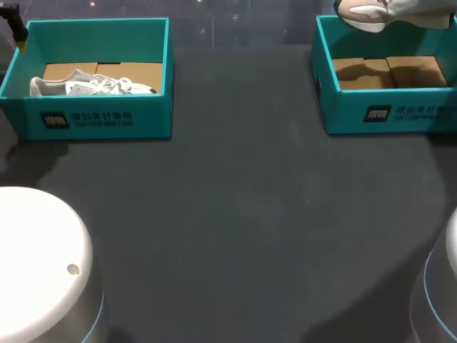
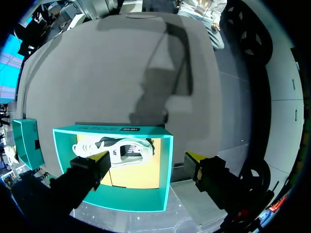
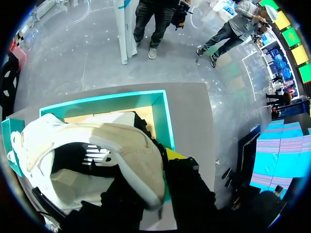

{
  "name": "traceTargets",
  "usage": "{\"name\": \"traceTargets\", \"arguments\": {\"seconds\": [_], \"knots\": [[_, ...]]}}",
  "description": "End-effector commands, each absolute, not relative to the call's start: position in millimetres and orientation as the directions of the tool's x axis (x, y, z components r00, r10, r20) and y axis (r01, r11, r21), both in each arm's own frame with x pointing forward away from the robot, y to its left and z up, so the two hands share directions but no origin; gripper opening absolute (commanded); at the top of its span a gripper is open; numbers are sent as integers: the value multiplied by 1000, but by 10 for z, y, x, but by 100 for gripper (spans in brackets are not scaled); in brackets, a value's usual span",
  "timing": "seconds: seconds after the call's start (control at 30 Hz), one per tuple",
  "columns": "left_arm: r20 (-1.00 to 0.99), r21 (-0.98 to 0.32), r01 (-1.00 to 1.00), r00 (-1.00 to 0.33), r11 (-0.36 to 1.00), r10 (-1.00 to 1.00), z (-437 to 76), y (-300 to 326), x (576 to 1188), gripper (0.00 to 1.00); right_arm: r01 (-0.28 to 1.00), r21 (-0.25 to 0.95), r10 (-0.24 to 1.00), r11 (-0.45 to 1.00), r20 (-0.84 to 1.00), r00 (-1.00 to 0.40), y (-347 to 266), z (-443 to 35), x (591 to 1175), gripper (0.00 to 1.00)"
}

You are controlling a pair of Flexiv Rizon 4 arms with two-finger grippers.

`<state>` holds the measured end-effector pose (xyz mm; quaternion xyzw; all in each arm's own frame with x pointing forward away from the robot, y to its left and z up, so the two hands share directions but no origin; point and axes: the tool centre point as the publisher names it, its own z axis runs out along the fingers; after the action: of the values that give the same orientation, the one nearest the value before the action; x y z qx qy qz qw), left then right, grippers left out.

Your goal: Take the shoe out of the shoebox, open the shoe tongue, remove and reinsert the insole, then place the shoe into the shoebox

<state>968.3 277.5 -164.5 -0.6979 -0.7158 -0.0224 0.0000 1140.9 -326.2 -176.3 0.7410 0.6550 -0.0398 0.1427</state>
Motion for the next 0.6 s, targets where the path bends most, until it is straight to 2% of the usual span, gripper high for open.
{"name": "traceTargets", "arguments": {"seconds": [0.03,0.6], "knots": [[34,34,999,-25,24,999,-1639,2777,9672,100,980,175,958,-97,-250,140,-3199,-1512,11238,0],[34,34,999,-25,24,999,-1639,2777,9672,100,979,184,948,-92,-284,142,-2682,-1016,10611,0]]}}
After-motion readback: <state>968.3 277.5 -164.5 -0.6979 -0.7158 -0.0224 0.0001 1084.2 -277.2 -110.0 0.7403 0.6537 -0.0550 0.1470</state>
